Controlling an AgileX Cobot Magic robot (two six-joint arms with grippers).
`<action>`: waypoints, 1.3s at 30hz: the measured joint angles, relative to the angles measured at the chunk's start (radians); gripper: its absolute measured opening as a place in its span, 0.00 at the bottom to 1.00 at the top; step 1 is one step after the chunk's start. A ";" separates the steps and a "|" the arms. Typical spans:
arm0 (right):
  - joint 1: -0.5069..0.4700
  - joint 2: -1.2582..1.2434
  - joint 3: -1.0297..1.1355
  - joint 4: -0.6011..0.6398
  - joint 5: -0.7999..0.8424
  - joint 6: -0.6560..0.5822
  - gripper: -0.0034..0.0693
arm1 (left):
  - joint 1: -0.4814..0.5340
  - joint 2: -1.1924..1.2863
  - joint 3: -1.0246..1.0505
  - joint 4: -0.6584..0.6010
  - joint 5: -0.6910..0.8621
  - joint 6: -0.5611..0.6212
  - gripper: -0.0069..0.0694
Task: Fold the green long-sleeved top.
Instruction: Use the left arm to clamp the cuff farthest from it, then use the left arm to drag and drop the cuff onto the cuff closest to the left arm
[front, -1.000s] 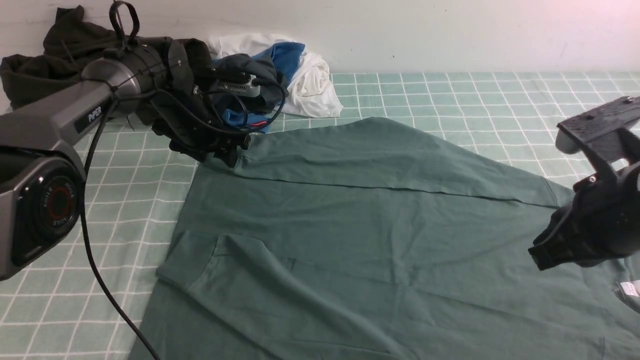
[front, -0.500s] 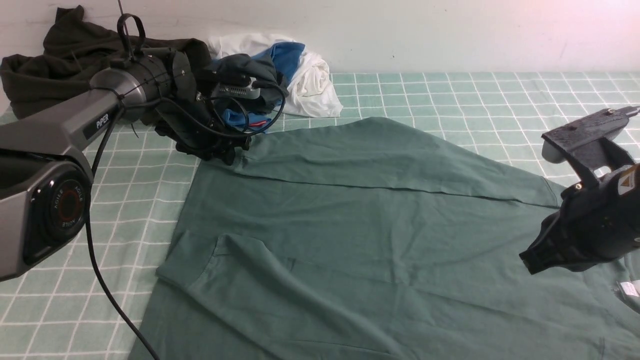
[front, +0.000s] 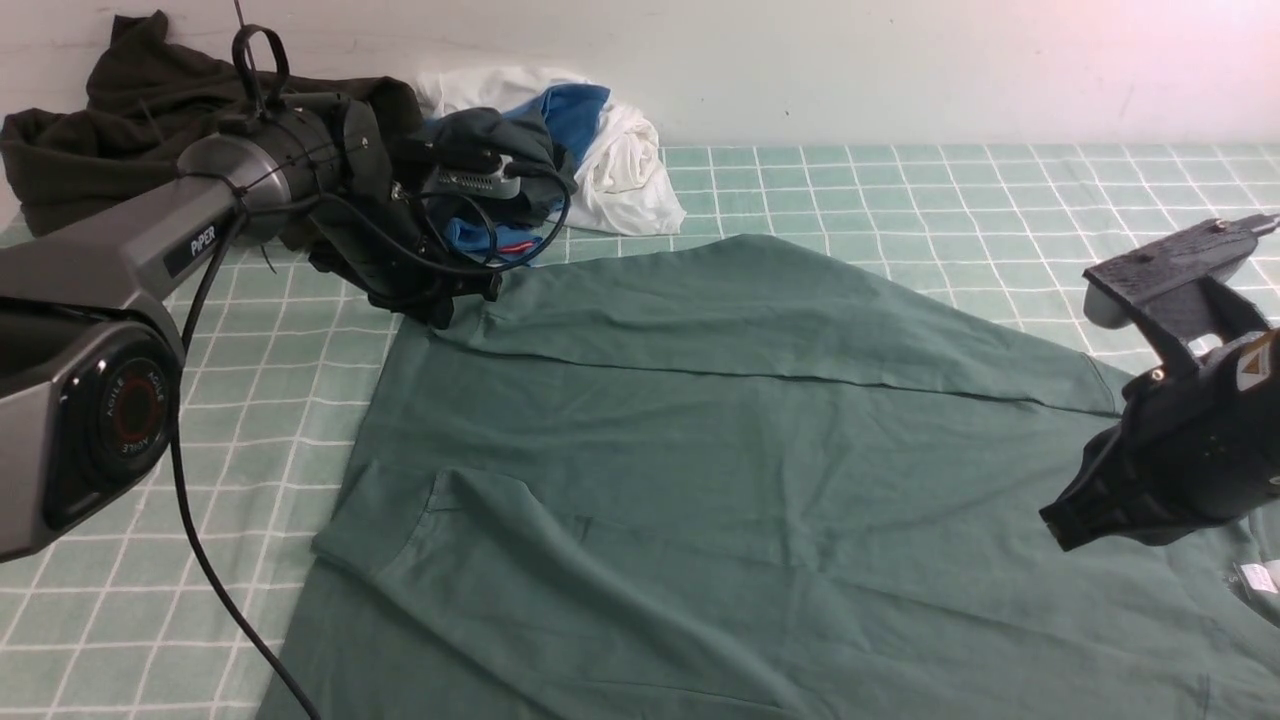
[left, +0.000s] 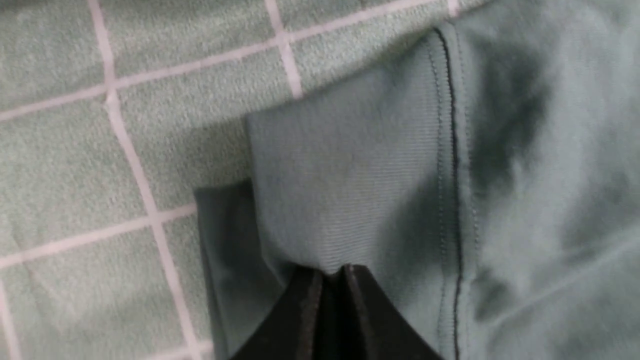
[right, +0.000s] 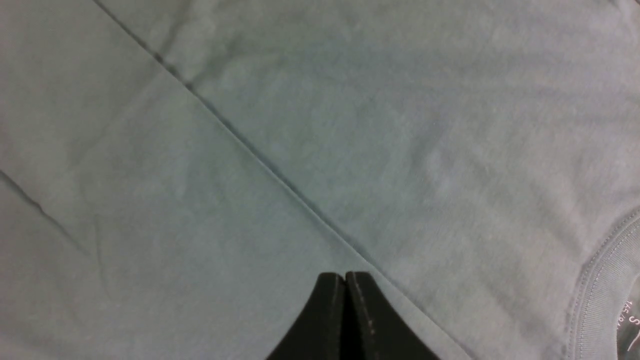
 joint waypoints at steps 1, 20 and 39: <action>0.000 0.000 0.000 0.000 0.000 0.000 0.03 | 0.000 -0.005 0.000 -0.001 0.003 0.000 0.13; 0.000 -0.029 0.000 0.103 -0.021 -0.067 0.03 | -0.011 -0.761 0.763 -0.120 0.111 0.041 0.12; 0.154 -0.050 -0.001 0.141 0.130 -0.095 0.03 | -0.019 -1.095 1.417 -0.183 -0.096 0.192 0.43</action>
